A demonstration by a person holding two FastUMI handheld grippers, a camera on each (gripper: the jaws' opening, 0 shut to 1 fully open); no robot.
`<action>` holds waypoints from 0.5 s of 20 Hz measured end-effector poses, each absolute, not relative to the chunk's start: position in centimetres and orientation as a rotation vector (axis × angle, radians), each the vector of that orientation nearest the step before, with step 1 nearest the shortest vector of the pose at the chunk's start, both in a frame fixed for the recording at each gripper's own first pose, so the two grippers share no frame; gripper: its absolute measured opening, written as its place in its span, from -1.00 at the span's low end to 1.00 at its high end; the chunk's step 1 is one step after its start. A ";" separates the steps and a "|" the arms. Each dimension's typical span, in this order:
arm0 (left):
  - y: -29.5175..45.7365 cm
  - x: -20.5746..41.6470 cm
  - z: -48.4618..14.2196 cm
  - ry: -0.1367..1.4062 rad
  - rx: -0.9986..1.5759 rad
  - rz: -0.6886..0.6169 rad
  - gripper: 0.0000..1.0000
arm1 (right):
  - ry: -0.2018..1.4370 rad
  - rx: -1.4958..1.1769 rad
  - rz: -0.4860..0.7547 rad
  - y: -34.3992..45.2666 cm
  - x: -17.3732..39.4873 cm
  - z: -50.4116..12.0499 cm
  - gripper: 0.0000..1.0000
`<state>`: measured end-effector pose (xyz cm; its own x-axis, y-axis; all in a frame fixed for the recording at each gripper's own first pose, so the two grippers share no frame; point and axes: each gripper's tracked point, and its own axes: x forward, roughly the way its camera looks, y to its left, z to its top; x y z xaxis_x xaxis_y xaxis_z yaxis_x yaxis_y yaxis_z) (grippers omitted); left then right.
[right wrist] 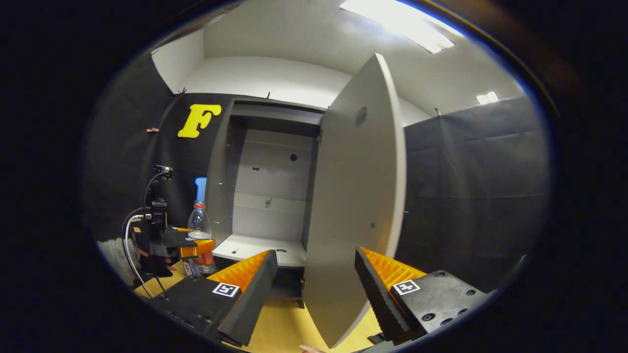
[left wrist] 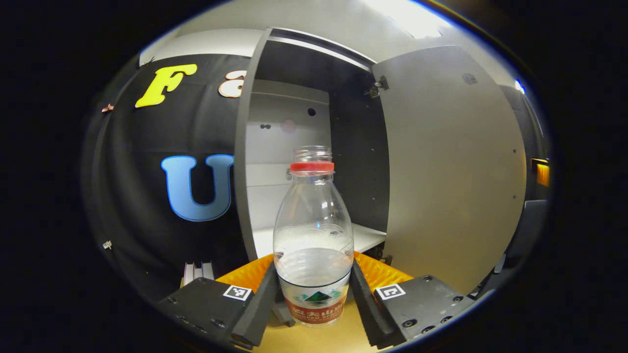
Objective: Open the cabinet door with the right hand, grasp the bottle in the cabinet with the left hand and place it on the coaster, then close the cabinet door with the right hand.
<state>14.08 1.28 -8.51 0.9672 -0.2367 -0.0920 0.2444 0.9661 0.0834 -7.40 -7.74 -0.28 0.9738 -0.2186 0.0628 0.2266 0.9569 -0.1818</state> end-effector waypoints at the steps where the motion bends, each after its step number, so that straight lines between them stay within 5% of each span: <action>1: 1.9 13.3 -9.0 0.069 0.091 -0.226 0.54 | -0.028 -0.195 -0.198 -6.7 -6.1 -1.2 0.94; 10: 4.1 5.9 -18.2 0.084 0.128 -0.144 0.53 | 0.040 -0.084 -0.002 -1.1 1.9 -8.1 0.95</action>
<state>5.86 4.12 -18.19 0.9861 -0.1379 -0.0925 0.1486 0.9815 0.1205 1.85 -1.11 -8.07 0.9992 -0.0033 -0.0401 -0.0001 0.9965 -0.0835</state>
